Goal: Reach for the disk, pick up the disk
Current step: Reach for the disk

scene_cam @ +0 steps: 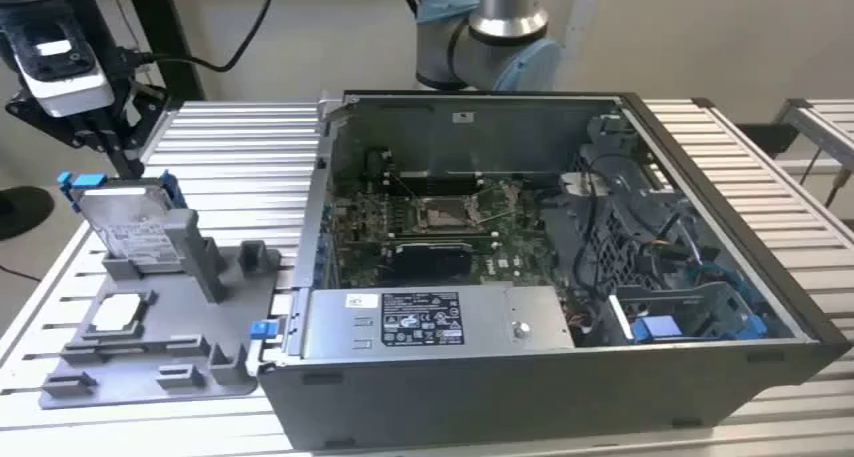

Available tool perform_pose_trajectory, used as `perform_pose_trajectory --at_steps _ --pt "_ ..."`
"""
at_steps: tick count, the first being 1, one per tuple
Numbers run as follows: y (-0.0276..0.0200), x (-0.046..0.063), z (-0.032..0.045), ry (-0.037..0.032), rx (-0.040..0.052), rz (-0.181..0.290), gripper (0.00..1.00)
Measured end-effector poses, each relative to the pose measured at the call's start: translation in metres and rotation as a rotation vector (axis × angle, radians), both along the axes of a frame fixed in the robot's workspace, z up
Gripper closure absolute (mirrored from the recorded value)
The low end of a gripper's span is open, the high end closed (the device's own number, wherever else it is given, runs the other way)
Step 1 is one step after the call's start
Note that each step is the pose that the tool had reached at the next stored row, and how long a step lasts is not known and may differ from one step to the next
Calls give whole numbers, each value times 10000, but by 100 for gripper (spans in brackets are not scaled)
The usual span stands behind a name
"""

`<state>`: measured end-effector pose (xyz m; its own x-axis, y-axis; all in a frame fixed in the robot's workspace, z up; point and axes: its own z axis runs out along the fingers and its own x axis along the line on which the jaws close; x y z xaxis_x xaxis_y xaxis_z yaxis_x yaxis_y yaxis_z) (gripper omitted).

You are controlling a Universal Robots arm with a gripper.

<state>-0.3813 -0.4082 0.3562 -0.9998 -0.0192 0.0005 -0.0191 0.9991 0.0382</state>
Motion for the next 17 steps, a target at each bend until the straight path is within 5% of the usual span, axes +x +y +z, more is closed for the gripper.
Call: perform_pose_trajectory --at_steps 14,17 --pt "1 -1 0 1 0 0 100" --pt "36 -10 -2 -1 0 -1 100"
